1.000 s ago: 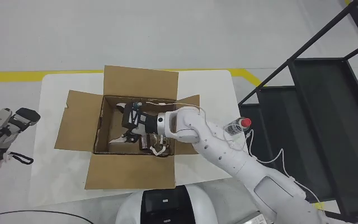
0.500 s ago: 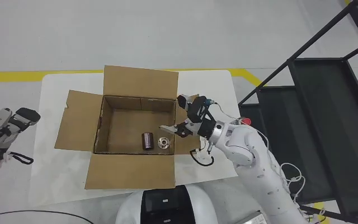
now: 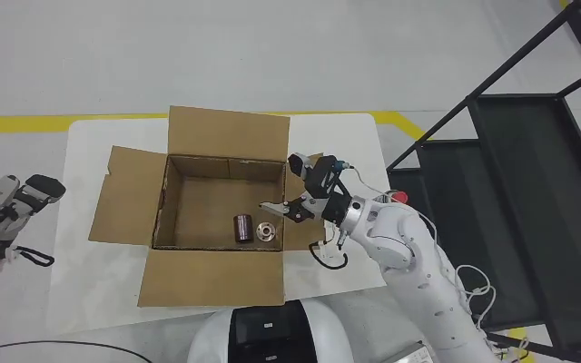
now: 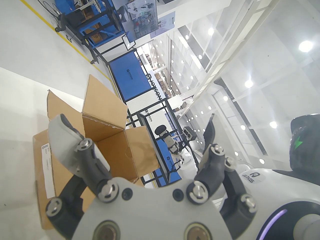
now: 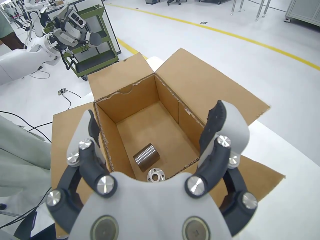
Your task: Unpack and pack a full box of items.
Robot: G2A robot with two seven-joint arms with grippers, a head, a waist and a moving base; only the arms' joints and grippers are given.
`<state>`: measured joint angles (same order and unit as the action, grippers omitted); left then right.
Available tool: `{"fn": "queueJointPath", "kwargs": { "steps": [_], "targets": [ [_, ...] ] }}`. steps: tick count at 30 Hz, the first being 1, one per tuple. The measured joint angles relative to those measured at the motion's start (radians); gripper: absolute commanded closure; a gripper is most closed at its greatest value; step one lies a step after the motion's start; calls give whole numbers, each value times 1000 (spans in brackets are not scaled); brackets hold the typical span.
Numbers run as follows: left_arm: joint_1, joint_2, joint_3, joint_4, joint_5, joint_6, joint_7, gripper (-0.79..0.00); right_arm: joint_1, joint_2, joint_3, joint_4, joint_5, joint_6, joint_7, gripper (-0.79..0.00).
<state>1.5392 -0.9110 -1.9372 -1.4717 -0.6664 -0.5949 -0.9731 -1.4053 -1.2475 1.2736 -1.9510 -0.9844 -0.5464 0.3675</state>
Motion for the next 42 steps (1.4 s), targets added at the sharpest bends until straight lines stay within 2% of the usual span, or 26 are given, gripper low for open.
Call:
{"fn": "queueJointPath", "kwargs": {
  "steps": [6, 9, 14, 21, 30, 42],
  "targets": [
    [0, 0, 0, 0, 0, 0, 0, -785, 0, 0, 0, 0, 0, 0, 0, -785],
    [0, 0, 0, 0, 0, 0, 0, -785, -13, 2, 28, 3, 35, 33, -16, -785],
    [0, 0, 0, 0, 0, 0, 0, -785, -60, 17, 146, 0, -3, 93, -7, -785],
    [0, 0, 0, 0, 0, 0, 0, -785, -179, 33, 298, 8, -63, 154, -28, -785],
    [0, 0, 0, 0, 0, 0, 0, -785, -345, 53, 456, 14, -48, 13, -113, -785],
    [0, 0, 0, 0, 0, 0, 0, -785, -348, 54, 454, 23, -38, 5, -124, -785]
  ]
}}
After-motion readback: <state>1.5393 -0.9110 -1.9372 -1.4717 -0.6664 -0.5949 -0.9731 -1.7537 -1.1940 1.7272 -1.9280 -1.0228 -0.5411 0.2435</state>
